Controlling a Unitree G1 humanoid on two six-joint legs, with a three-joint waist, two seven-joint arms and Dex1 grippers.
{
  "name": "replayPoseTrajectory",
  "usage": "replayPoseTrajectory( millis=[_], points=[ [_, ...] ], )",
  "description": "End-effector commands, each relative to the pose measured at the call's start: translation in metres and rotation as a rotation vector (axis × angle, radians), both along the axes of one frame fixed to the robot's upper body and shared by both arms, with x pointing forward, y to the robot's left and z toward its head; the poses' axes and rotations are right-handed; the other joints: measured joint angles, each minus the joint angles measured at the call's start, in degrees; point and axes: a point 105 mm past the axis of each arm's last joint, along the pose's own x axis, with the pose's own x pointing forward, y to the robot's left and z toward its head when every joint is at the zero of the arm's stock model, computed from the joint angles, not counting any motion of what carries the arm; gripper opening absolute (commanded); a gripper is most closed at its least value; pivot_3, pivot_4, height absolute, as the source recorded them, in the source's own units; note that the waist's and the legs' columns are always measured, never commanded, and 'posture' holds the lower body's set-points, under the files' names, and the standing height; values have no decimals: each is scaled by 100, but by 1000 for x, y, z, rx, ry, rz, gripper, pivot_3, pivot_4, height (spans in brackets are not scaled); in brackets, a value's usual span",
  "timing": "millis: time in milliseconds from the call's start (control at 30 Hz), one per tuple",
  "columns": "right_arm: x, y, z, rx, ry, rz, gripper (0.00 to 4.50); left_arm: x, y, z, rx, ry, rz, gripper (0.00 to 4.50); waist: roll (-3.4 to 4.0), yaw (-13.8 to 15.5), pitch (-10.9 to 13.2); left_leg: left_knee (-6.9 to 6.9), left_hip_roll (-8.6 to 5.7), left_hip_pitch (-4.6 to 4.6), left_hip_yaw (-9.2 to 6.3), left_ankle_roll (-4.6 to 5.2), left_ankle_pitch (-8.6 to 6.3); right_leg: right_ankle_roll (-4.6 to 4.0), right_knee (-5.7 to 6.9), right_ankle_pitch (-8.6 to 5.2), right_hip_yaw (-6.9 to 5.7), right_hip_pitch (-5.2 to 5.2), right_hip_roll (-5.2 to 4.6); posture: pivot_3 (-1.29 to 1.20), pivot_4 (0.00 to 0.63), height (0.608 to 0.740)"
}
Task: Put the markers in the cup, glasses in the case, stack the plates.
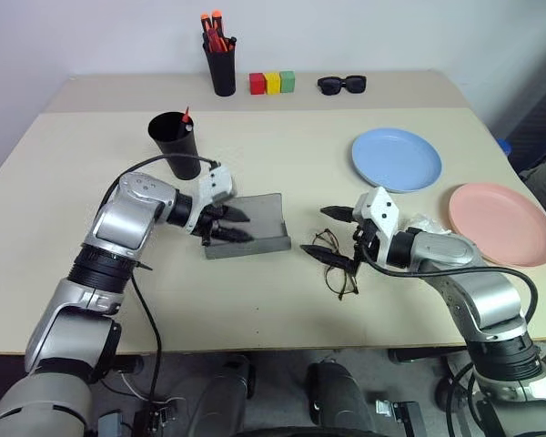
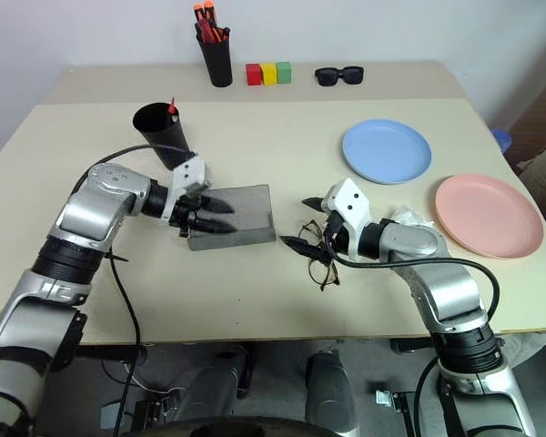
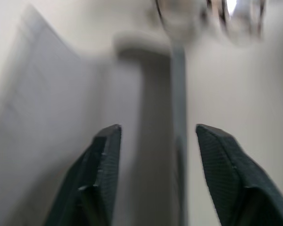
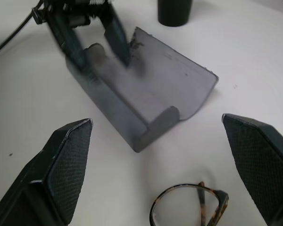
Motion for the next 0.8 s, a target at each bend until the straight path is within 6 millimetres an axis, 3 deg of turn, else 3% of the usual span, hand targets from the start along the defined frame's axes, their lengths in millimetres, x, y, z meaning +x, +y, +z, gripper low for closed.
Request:
replayPoseTrajectory(
  millis=[33, 200, 300, 400, 800],
  points=[
    [0, -16, 17, -7, -23, -70, 4500, -1, 2, 38, -195, -154, 58, 2302, 0, -8, 0, -1, 0, 0, 0, 0, 0, 0, -1, 0, 0, -1, 0, 0, 150, 740],
    [-1, -38, 11, -66, 84, -166, 4500, -43, -4, 37, -304, -256, -8, 2302, 6, -30, -3, -7, 4, 3, 3, 6, -4, -1, -1, 0, 16, -6, 0, 0, 150, 740],
    [-4, -47, 4, -53, 224, -220, 4500, -78, -9, 15, -283, -233, -66, 2302, 8, -9, -4, -7, 12, 3, 10, 8, -5, -3, -4, 0, 27, -8, -2, 0, 150, 740],
    [-8, -48, 0, -48, 314, -245, 4500, -99, -9, -3, -228, -226, -114, 2302, 8, 26, -5, -4, 14, 4, 12, 9, -6, -23, -7, -10, 30, -6, -1, 0, 150, 740],
    [-6, -39, -9, -66, 462, -337, 4500, -105, -5, -21, -205, -256, -98, 2302, 11, 28, -6, -6, 15, 1, 24, 16, -9, -46, -19, -25, 32, -9, -2, 0, 150, 740]
  ],
)
